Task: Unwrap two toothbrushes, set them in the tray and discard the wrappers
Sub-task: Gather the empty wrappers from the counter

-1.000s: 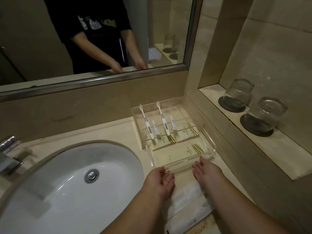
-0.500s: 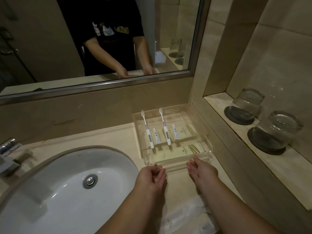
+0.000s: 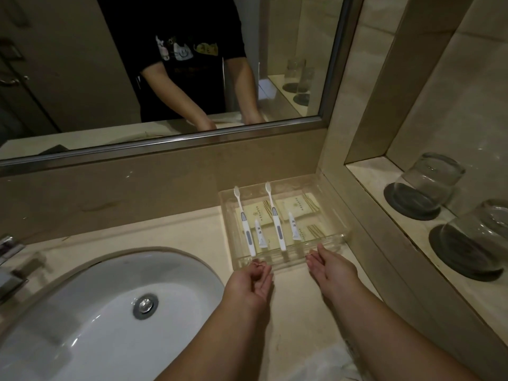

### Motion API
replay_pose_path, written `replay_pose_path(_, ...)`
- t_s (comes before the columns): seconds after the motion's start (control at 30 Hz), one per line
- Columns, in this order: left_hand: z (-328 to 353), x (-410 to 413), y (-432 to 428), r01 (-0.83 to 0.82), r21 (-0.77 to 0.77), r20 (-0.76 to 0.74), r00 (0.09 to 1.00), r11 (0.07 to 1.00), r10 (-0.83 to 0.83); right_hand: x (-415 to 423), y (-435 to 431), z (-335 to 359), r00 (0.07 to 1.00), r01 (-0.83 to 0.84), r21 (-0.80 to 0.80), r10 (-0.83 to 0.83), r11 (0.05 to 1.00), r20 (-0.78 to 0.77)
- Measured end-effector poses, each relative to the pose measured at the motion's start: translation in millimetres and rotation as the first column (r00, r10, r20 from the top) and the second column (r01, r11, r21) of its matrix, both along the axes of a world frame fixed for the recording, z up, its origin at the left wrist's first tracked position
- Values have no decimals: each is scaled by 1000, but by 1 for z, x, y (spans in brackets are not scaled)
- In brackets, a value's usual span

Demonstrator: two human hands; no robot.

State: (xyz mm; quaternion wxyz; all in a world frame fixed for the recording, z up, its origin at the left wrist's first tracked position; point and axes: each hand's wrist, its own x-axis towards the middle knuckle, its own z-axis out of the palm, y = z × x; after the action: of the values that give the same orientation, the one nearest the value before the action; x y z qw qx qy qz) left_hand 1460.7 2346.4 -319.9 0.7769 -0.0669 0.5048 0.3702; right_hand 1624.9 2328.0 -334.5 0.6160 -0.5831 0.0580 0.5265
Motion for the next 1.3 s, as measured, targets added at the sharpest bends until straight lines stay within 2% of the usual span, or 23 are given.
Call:
replay_pose_path(0.4, -4, -1, 5, -32, -32, 0, 999, 999, 32, 0, 8, -2, 1000, -8, -31, 8, 999, -3)
replay_pose_path(0.5, -3, -2, 2, 32, -3, -51, 998, 999, -32, 1, 4, 1, 999, -41, -71, 42, 997, 14)
replay_pose_path(0.6, -1, -3, -5, 128, 75, -101, 988, 989, -120, 10, -5, 8, 994, -20, -97, 30, 995, 104)
replay_pose_path(0.73, 7, -1, -13, 175, 131, -66, 984, 976, -167, 12, -14, 31, 984, -85, -156, 108, 984, 142)
replay_pose_path(0.77, 10, 1, -18, 229, 143, -86, 972, 963, -218, 8, -16, 38, 979, -101, -174, 129, 980, 160)
replay_pose_path(0.8, 12, 5, -23, 334, 165, -168, 937, 928, -308, 5, -18, 43, 966, -113, -184, 151, 976, 208)
replay_pose_path(0.83, 12, 9, -29, 486, 196, -327, 851, 852, -411, 1, -20, 47, 941, -137, -190, 188, 972, 283)
replay_pose_path(0.87, 11, 12, -37, 645, 217, -523, 711, 733, -471, -2, -24, 49, 898, -172, -199, 236, 965, 371)
replay_pose_path(0.93, 8, 17, -57, 892, 170, -833, 357, 418, -422, -9, -29, 50, 763, -250, -235, 340, 939, 550)
replay_pose_path(0.97, 8, 17, -68, 956, 106, -913, 202, 274, -353, -12, -31, 50, 689, -285, -251, 379, 925, 617)
replay_pose_path(1.03, 8, 17, -87, 996, -66, -974, -52, 57, -221, -19, -31, 50, 583, -339, -262, 420, 904, 696)
replay_pose_path(1.1, 4, 17, -104, 960, -252, -964, -260, -122, -53, -26, -30, 50, 544, -339, -272, 424, 901, 724)
replay_pose_path(1.17, 0, 16, -117, 914, -350, -936, -351, -203, 35, -29, -38, 48, 535, -312, -307, 433, 899, 726)
replay_pose_path(1.3, -6, 19, -127, 879, -414, -910, -406, -237, 83, -22, -70, 40, 578, -262, -453, 514, 852, 633)
